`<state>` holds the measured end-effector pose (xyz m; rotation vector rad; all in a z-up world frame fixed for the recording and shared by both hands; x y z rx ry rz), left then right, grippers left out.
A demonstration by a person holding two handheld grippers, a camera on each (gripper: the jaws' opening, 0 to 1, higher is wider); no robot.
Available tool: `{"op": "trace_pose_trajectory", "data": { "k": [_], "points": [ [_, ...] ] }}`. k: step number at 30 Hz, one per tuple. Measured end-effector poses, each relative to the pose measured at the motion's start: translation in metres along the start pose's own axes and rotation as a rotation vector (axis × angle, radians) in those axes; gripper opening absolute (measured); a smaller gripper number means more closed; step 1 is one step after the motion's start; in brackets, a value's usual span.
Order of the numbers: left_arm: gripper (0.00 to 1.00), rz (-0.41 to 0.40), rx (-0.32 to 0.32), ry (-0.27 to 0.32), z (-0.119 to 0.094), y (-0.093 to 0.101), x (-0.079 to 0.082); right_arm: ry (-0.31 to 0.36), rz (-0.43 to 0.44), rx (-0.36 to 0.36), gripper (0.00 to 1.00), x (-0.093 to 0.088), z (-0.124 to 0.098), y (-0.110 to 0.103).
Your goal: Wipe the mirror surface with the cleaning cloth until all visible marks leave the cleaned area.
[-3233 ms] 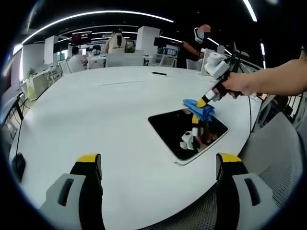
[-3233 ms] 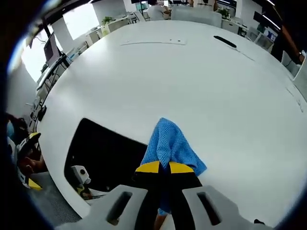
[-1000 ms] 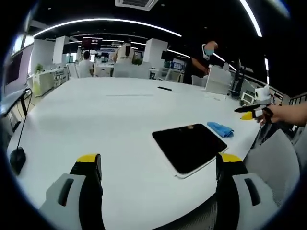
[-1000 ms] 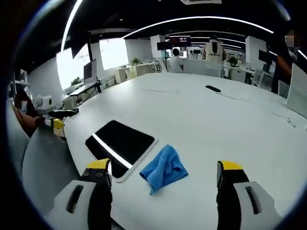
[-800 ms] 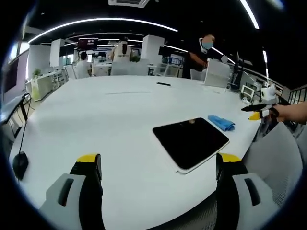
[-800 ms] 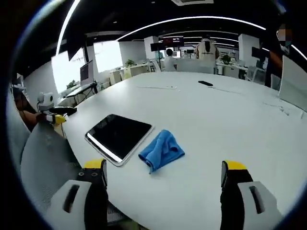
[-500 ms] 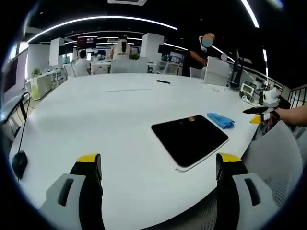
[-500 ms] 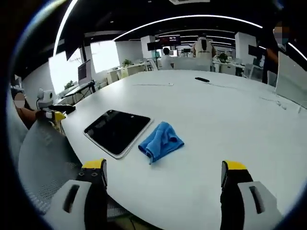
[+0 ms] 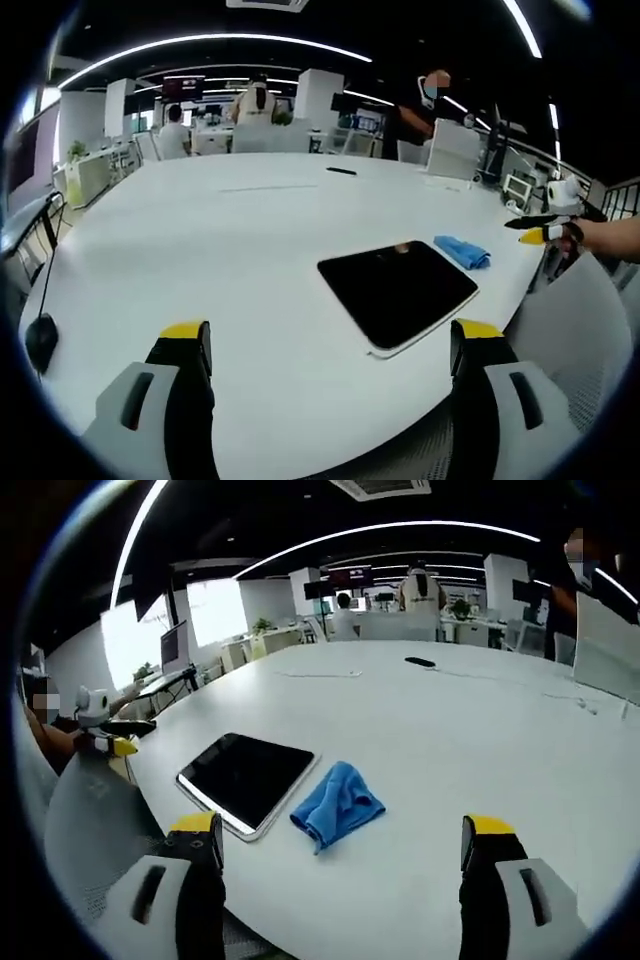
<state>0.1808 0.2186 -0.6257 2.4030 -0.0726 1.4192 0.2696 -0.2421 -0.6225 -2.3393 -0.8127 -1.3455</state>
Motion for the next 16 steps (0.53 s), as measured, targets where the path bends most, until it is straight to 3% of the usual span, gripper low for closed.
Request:
{"op": "trace_pose_trajectory", "data": {
  "k": [16],
  "points": [
    [0.99,-0.006,0.013,0.001,-0.0006,-0.0023,-0.0002,0.025,0.009,-0.004,0.98,0.0079,0.0060,-0.0018]
  ]
}}
Point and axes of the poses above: the point that each gripper's makers call its tool centre point, and the gripper's own axes: z roughly forward along the fingers, y roughly to its right, x roughly out of its top, the point moved 8 cm from there along -z, roughly backward along the fingers, and after that the axes turned 8 degrees about -z, right-handed, at the moved point
